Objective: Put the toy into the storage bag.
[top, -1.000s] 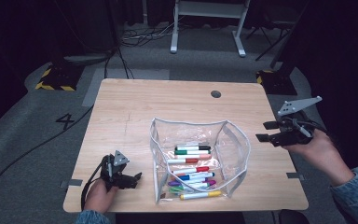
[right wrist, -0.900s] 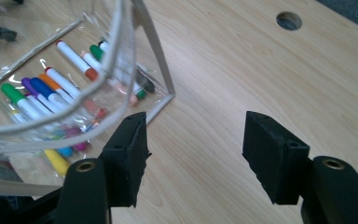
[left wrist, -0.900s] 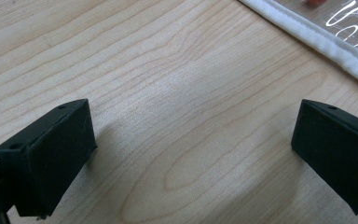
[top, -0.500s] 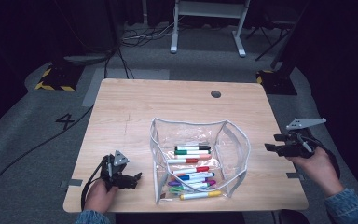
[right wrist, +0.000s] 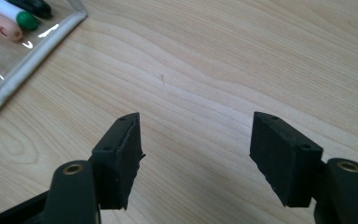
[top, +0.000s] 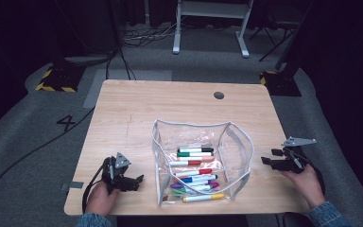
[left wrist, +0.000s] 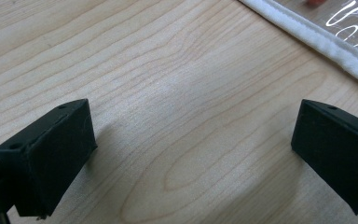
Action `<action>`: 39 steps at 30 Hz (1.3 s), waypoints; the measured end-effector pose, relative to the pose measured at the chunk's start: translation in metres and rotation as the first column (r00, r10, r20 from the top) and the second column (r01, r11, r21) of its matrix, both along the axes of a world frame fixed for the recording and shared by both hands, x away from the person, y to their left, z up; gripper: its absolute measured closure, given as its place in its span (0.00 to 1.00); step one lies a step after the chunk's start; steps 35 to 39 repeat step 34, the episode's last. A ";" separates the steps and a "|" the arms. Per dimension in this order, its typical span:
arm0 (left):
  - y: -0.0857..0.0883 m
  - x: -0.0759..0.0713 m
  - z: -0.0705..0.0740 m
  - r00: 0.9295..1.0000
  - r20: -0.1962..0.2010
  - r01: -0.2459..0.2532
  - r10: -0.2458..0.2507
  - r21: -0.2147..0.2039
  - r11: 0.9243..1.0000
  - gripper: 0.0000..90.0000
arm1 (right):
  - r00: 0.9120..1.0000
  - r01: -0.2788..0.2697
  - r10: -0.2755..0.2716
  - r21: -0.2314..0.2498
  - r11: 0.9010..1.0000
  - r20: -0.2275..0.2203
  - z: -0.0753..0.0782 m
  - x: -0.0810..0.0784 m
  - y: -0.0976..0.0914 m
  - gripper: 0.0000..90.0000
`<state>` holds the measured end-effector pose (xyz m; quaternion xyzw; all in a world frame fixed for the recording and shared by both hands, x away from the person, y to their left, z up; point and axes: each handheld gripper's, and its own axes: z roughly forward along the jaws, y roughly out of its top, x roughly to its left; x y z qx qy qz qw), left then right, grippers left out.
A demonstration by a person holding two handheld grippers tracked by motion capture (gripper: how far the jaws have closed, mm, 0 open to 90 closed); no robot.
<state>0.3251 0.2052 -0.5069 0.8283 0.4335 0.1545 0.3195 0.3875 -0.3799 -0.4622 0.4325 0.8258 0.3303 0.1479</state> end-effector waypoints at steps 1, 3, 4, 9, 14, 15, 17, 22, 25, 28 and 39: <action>0.000 0.000 0.000 1.000 0.000 0.000 0.000 0.000 1.000 0.00 | 1.000 -0.006 0.006 -0.002 1.000 0.004 -0.003 0.000 0.000 0.38; 0.000 0.000 0.000 1.000 0.000 0.000 0.000 0.000 1.000 0.00 | 1.000 -0.015 0.015 0.015 1.000 -0.001 -0.009 -0.001 0.002 0.38; 0.000 0.000 0.000 1.000 0.000 0.000 0.000 0.000 1.000 0.00 | 1.000 -0.015 0.015 0.008 1.000 0.004 -0.012 -0.001 0.002 0.38; 0.000 0.000 0.000 1.000 0.000 0.000 0.000 0.000 1.000 0.00 | 0.998 -0.055 0.055 -0.048 0.997 -0.007 -0.024 0.001 0.007 0.29; 0.000 0.000 0.000 1.000 0.000 0.000 0.000 0.000 1.000 0.00 | 0.997 -0.074 0.075 -0.051 0.996 0.009 -0.033 0.003 0.008 0.15; 0.000 0.000 0.000 1.000 0.000 0.000 0.000 0.000 1.000 0.00 | 0.997 -0.077 0.078 -0.046 0.996 0.017 -0.034 0.003 0.008 0.12; 0.000 0.000 0.000 1.000 0.000 -0.001 0.001 -0.001 1.000 0.00 | 0.994 -0.097 0.097 -0.015 0.995 0.058 -0.042 0.005 0.008 0.00; 0.000 0.000 0.000 1.000 0.000 0.000 0.000 0.000 1.000 0.00 | 0.992 -0.102 0.102 -0.012 0.995 0.072 -0.044 0.008 0.009 0.00; 0.000 0.000 0.000 1.000 0.000 0.000 0.000 0.000 1.000 0.00 | 0.992 -0.105 0.106 -0.011 0.994 0.071 -0.044 0.008 0.009 0.00; 0.000 0.000 0.000 1.000 0.000 0.000 0.000 0.000 1.000 0.00 | 0.991 -0.110 0.111 -0.012 0.994 0.070 -0.043 0.009 0.008 0.00; 0.000 0.000 0.000 1.000 0.000 0.000 0.000 0.000 1.000 0.00 | 0.991 -0.114 0.114 -0.010 0.993 0.069 -0.044 0.009 0.008 0.00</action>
